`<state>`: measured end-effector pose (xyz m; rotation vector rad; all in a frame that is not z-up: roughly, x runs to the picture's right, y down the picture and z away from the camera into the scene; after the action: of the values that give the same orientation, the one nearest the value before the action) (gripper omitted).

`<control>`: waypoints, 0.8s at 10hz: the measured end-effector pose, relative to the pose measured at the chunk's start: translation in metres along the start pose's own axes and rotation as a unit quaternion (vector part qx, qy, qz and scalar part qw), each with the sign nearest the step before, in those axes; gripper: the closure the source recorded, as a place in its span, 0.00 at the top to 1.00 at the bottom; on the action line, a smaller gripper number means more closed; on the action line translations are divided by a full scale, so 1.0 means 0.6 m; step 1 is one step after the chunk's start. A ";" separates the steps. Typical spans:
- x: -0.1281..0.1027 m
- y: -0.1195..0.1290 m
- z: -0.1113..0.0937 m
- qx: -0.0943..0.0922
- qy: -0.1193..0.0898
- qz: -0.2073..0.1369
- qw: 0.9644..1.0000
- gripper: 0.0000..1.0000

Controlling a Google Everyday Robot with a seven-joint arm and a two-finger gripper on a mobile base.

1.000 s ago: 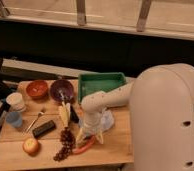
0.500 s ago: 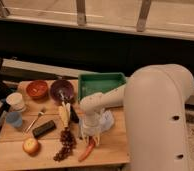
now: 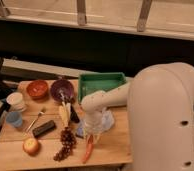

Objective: Place pepper in paper cup

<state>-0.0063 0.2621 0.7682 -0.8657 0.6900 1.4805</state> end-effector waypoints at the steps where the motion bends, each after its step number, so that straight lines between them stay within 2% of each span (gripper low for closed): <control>1: -0.006 -0.017 -0.036 0.004 -0.020 0.012 1.000 0.00; 2: -0.010 -0.026 -0.065 0.007 -0.034 0.018 0.999 0.00; 3: -0.021 -0.042 -0.117 0.010 -0.059 0.028 0.998 0.00; 5: -0.054 -0.061 -0.183 0.008 -0.092 0.036 0.995 0.00; 7: -0.089 -0.038 -0.258 0.010 -0.137 0.023 0.990 0.00; 8: -0.100 -0.018 -0.277 0.012 -0.150 0.012 0.989 0.00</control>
<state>0.0239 0.0922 0.7289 -0.6008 0.4943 1.5802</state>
